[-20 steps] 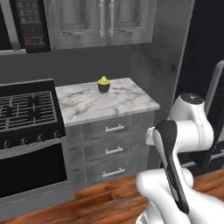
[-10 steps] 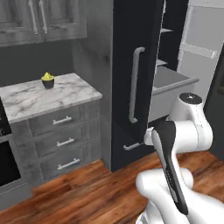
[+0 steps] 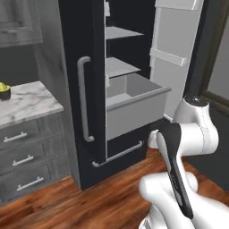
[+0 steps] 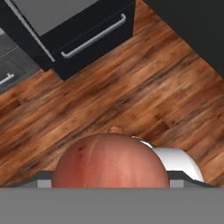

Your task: Place the onion and lime inside the fridge drawer. Close the drawer after placing the vegetables.

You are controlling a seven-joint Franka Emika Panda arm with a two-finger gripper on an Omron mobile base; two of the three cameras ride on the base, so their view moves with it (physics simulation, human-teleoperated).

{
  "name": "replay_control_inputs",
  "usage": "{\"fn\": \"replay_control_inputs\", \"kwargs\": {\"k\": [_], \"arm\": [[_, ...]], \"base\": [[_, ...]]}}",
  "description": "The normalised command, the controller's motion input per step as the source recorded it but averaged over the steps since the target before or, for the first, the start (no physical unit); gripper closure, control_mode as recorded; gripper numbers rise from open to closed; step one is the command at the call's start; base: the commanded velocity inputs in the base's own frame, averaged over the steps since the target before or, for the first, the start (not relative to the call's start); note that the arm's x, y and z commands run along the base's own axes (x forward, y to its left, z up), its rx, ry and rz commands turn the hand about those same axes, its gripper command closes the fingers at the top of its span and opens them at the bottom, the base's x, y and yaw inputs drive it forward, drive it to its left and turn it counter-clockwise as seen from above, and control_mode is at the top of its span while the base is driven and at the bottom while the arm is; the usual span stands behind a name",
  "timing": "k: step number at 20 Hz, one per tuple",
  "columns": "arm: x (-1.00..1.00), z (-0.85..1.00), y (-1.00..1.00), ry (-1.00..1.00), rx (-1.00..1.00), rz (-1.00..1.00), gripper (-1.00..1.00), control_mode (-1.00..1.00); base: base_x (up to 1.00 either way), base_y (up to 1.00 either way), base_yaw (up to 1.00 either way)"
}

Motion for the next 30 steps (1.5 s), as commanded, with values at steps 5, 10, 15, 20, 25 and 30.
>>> {"fn": "replay_control_inputs", "kwargs": {"k": [5,10,15,20,25,30], "arm": [[0.0,0.0,0.0,0.0,0.0,0.0,1.0,1.0],[0.0,0.0,0.0,0.0,0.0,0.0,1.0,1.0],[0.0,0.0,0.0,0.0,0.0,0.0,1.0,1.0],[0.0,0.0,0.0,0.0,0.0,0.0,1.0,1.0],[0.0,0.0,0.0,0.0,0.0,0.0,1.0,1.0],[0.0,0.0,0.0,0.0,0.0,0.0,1.0,1.0]], "base": [[0.36,-0.7,0.29],[0.21,-0.62,0.38],[0.41,-0.27,0.43],[0.67,-0.46,0.35],[0.41,-0.6,0.21],[0.13,-0.63,0.19]]}}
